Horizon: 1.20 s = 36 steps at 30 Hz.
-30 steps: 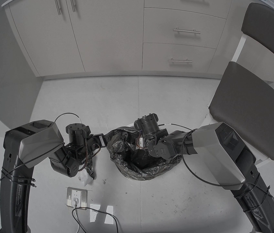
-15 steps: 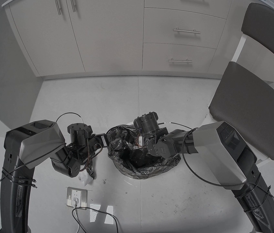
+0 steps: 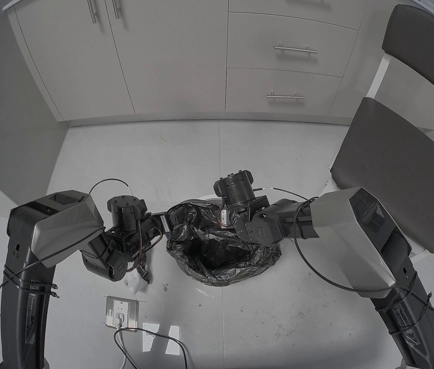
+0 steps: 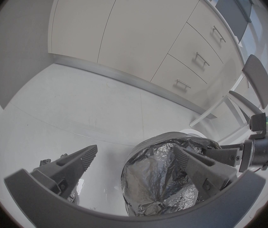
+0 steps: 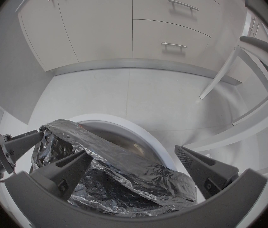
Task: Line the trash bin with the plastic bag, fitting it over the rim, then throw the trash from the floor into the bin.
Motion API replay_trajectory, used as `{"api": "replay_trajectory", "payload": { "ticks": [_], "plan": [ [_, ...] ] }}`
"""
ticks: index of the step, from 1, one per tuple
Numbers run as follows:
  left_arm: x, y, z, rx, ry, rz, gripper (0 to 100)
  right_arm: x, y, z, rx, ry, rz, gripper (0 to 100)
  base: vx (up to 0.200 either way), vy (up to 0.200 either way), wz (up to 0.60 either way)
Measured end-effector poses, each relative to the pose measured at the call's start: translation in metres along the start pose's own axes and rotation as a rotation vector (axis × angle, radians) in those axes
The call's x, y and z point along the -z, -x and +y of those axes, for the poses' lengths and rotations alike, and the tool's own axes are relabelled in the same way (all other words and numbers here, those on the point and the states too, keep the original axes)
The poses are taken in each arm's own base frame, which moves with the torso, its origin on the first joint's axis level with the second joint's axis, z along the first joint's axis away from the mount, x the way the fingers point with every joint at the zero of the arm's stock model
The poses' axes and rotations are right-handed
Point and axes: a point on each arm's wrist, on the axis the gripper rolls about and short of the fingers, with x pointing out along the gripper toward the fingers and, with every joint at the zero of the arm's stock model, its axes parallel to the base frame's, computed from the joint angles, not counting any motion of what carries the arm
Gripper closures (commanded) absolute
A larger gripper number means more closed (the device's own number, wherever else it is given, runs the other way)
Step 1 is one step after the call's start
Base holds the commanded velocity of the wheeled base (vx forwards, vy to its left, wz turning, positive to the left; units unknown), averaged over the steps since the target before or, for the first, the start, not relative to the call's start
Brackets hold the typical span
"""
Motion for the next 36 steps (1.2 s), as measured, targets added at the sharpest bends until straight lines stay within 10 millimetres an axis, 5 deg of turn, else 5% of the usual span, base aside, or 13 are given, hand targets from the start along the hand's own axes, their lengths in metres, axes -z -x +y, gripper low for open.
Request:
{"api": "replay_trajectory", "payload": {
  "ticks": [17,36],
  "plan": [
    [0.005,0.002,-0.004,0.002,-0.004,0.015,0,0.01,-0.02,-0.025,0.069,0.019,0.075,0,0.0,0.0,0.0],
    [0.006,0.001,-0.007,0.012,-0.006,0.015,0,-0.01,-0.005,-0.023,0.052,-0.003,0.041,0,0.0,0.0,0.0]
  ]
}}
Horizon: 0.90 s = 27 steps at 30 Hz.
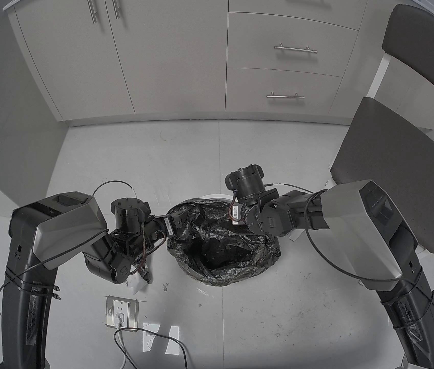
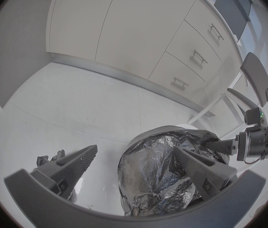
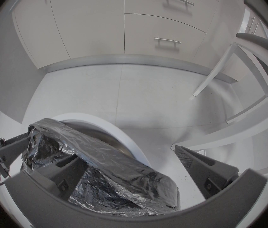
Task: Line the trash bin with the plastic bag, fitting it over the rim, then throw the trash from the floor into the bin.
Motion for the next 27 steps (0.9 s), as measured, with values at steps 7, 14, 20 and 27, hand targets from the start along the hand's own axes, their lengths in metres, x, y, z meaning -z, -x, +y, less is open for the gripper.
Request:
{"api": "replay_trajectory", "payload": {
  "ticks": [7,14,20,27],
  "plan": [
    [0.0,0.0,0.0,-0.001,0.001,-0.001,0,-0.004,-0.006,-0.014,0.03,-0.004,0.016,0,0.0,0.0,0.0],
    [0.0,0.0,-0.001,-0.001,0.0,0.0,0,-0.003,-0.012,-0.022,0.05,-0.004,0.031,0,0.0,0.0,0.0],
    [0.0,0.001,-0.001,0.0,0.0,0.0,0,-0.002,-0.013,-0.023,0.053,0.0,0.04,0,0.0,0.0,0.0],
    [0.0,0.001,-0.003,0.005,-0.001,0.002,0,-0.004,-0.016,-0.028,0.064,-0.008,0.04,0,0.0,0.0,0.0]
  ]
}}
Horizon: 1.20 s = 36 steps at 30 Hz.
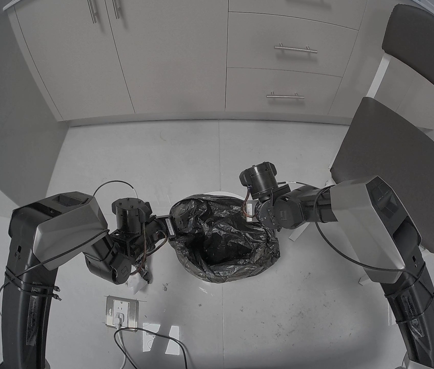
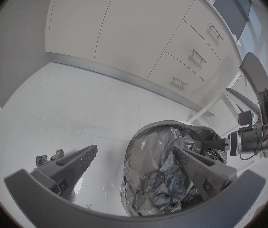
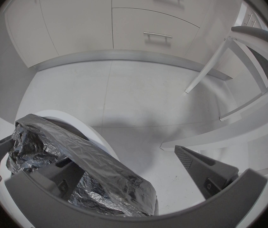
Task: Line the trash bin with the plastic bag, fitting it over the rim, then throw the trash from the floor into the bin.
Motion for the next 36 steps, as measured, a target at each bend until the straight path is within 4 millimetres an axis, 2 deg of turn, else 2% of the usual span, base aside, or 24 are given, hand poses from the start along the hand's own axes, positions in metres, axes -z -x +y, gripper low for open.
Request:
{"api": "replay_trajectory", "payload": {
  "ticks": [8,20,36],
  "plan": [
    [0.0,-0.001,-0.001,0.004,-0.001,-0.001,0,-0.005,0.004,-0.002,0.001,-0.005,-0.003,0,0.0,0.0,0.0],
    [0.001,-0.001,-0.003,0.008,-0.002,-0.001,0,-0.009,0.019,0.009,-0.029,0.0,-0.02,0,0.0,0.0,0.0],
    [0.002,-0.001,-0.006,0.014,-0.004,0.002,0,-0.011,0.006,-0.006,0.002,-0.015,-0.011,0,0.0,0.0,0.0]
  ]
}}
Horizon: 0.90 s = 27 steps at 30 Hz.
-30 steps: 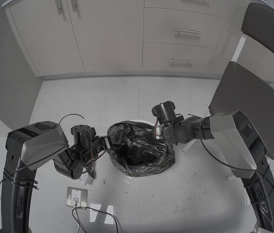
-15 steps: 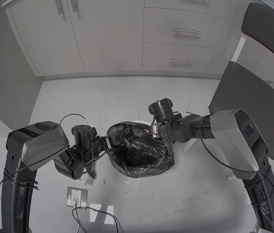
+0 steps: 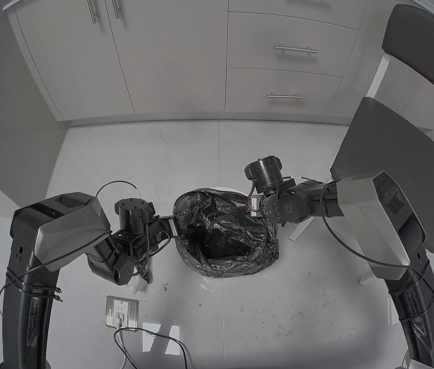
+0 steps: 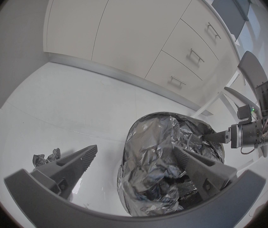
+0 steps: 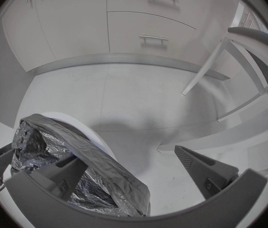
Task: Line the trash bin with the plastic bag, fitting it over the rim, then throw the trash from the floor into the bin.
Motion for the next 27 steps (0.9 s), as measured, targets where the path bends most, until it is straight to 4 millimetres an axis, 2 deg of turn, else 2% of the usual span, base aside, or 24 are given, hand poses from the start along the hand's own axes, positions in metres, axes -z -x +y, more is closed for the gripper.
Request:
{"api": "replay_trajectory", "payload": {
  "ticks": [2,5,27],
  "plan": [
    [0.004,0.001,-0.002,-0.003,-0.013,0.021,0,0.004,-0.006,-0.009,-0.011,0.04,0.046,0,0.0,0.0,0.0],
    [0.002,0.0,-0.001,0.0,-0.005,0.013,0,-0.001,-0.007,-0.01,0.013,-0.003,0.015,0,0.0,0.0,0.0],
    [0.006,-0.001,-0.001,-0.001,-0.003,0.011,0,-0.015,0.01,-0.006,-0.001,-0.019,-0.022,0,0.0,0.0,0.0]
  ]
}}
